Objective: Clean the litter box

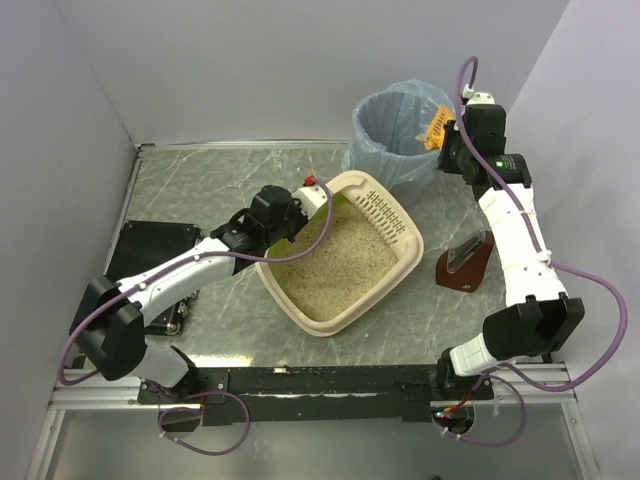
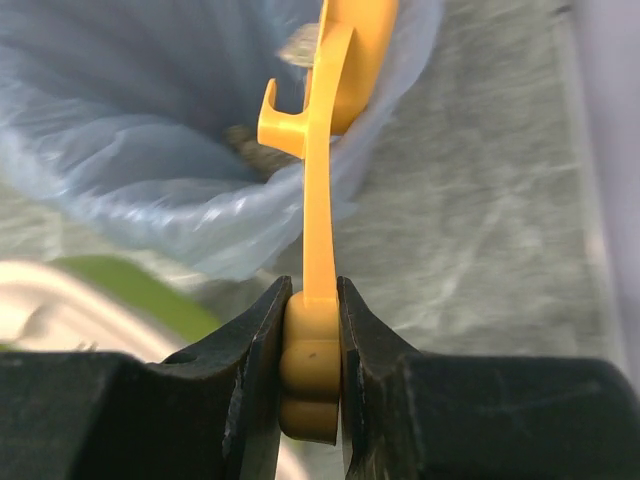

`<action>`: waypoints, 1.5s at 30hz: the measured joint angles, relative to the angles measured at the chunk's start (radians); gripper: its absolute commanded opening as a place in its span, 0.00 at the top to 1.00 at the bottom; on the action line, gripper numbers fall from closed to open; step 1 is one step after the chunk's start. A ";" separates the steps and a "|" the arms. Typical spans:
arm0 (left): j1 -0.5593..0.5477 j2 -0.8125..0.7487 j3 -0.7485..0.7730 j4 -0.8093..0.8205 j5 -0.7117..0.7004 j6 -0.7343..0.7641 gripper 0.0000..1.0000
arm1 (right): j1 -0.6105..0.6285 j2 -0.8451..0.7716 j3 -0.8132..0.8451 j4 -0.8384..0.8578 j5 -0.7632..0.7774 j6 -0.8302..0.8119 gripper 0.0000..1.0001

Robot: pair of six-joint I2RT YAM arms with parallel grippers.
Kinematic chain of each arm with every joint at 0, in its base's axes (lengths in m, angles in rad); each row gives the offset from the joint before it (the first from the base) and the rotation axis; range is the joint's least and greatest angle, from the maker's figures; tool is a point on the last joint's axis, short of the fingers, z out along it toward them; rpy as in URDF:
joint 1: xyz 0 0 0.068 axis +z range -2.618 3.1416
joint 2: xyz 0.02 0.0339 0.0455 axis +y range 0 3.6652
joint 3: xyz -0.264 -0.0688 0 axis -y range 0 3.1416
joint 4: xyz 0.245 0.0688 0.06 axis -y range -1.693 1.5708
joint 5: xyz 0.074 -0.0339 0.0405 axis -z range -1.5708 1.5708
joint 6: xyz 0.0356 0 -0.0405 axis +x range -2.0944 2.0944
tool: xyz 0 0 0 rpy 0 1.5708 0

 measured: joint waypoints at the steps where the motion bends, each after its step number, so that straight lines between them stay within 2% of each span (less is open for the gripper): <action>1: 0.001 0.000 0.000 0.002 0.015 0.018 0.99 | 0.007 0.000 0.000 0.004 0.034 -0.029 1.00; 5: 0.001 0.000 0.001 -0.002 0.070 0.093 0.99 | 0.050 -0.012 -0.036 0.069 0.173 -0.154 1.00; 9: 0.001 0.000 0.012 -0.028 0.127 0.167 0.99 | 0.074 -0.043 -0.100 0.114 0.223 -0.227 1.00; 16: 0.003 0.093 0.186 -0.269 0.294 0.371 0.99 | 0.074 -0.141 -0.143 0.170 0.180 -0.213 1.00; 21: 0.008 0.225 0.299 -0.394 0.332 0.465 0.92 | 0.074 -0.295 -0.197 0.223 0.072 -0.138 1.00; 23: 0.012 0.268 0.328 -0.420 0.340 0.484 0.83 | 0.074 -0.365 -0.226 0.244 0.031 -0.099 1.00; 24: 0.015 0.285 0.340 -0.427 0.346 0.492 0.73 | 0.074 -0.394 -0.237 0.249 0.018 -0.085 1.00; 25: 0.019 0.309 0.359 -0.438 0.353 0.498 0.70 | 0.074 -0.437 -0.261 0.263 -0.006 -0.063 1.00; 27: 0.022 0.347 0.397 -0.460 0.366 0.496 0.50 | 0.074 -0.502 -0.296 0.267 -0.032 -0.031 1.00; 28: 0.022 0.362 0.417 -0.460 0.377 0.495 0.45 | 0.074 -0.531 -0.312 0.266 -0.040 -0.014 1.00; 29: 0.022 0.370 0.431 -0.457 0.385 0.496 0.31 | 0.074 -0.551 -0.323 0.265 -0.042 -0.003 1.00; 32: 0.022 0.380 0.489 -0.449 0.409 0.455 0.16 | 0.074 -0.608 -0.355 0.263 -0.043 0.037 1.00; 34: 0.023 0.380 0.517 -0.435 0.410 0.421 0.10 | 0.074 -0.632 -0.373 0.266 -0.043 0.053 1.00; 35: 0.023 0.379 0.525 -0.418 0.408 0.394 0.01 | 0.074 -0.646 -0.387 0.265 -0.043 0.061 1.00; 40: 0.023 0.343 0.496 -0.346 0.323 0.205 0.03 | 0.074 -0.688 -0.441 0.264 -0.051 0.095 1.00; 42: 0.023 0.272 0.427 -0.305 0.233 0.076 0.03 | 0.074 -0.704 -0.460 0.267 -0.063 0.112 1.00; 45: 0.020 0.122 0.341 -0.334 0.045 -0.210 0.03 | 0.074 -0.732 -0.512 0.278 -0.080 0.135 1.00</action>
